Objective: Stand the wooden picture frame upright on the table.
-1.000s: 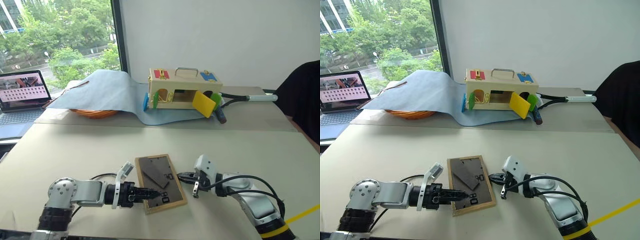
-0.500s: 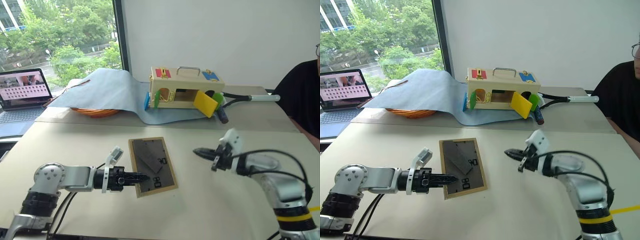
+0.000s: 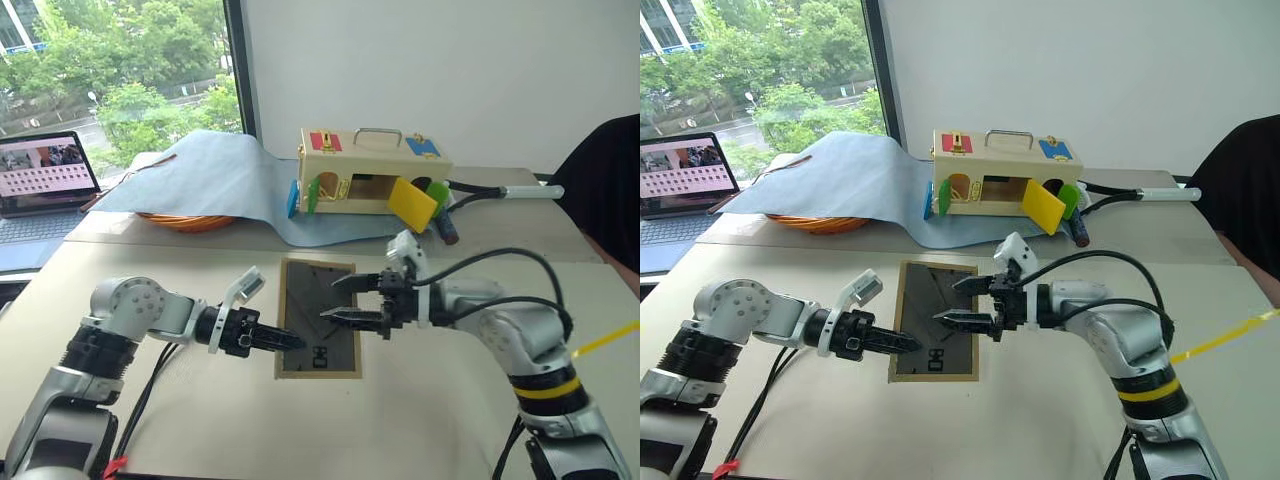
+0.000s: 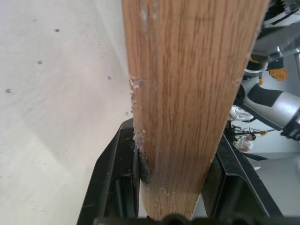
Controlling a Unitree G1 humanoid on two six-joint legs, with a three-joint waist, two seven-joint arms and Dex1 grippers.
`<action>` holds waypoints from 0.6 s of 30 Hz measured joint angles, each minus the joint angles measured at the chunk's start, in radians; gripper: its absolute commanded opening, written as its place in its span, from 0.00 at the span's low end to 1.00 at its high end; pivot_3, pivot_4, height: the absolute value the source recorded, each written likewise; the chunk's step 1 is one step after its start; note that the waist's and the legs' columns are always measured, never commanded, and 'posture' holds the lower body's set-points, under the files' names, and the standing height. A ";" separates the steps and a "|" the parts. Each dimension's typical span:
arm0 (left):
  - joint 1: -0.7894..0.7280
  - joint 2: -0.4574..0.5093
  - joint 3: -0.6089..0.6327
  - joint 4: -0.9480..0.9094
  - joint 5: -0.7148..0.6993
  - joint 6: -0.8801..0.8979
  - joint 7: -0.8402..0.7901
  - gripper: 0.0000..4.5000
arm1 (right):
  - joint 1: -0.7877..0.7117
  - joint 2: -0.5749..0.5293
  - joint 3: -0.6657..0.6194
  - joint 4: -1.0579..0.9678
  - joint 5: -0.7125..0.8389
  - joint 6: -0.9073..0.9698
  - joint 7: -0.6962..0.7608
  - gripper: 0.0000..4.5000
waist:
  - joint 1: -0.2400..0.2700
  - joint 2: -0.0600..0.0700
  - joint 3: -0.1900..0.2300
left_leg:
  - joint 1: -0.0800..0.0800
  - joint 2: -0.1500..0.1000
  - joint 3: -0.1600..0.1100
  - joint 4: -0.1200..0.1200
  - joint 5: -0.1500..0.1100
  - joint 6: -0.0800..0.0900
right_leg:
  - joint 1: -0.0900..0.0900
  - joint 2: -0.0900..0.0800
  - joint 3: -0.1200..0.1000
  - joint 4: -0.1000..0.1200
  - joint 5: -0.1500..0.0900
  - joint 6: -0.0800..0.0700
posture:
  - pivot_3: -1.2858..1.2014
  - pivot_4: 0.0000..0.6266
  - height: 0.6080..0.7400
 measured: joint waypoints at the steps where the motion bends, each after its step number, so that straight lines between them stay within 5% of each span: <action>1: -0.007 -0.005 -0.006 0.006 0.027 -0.001 -0.031 0.25 | 0.001 0.002 0.013 -0.003 -0.001 -0.010 0.018 0.98 | 0.001 0.000 0.000 | 0.000 0.000 0.000 0.000 0.000 0.000 | 0.000 0.000 0.000 0.000 0.000 0.000 | 0.52 0.24 0.49; 18: -0.060 -0.009 -0.019 0.071 0.180 0.009 -0.310 0.25 | 0.160 -0.148 -0.069 -0.169 -0.037 -0.215 0.136 0.98 | -0.002 0.000 0.001 | 0.000 0.000 -0.005 0.001 0.001 0.000 | 0.002 0.000 -0.004 0.000 -0.001 0.001 | 0.52 0.24 0.49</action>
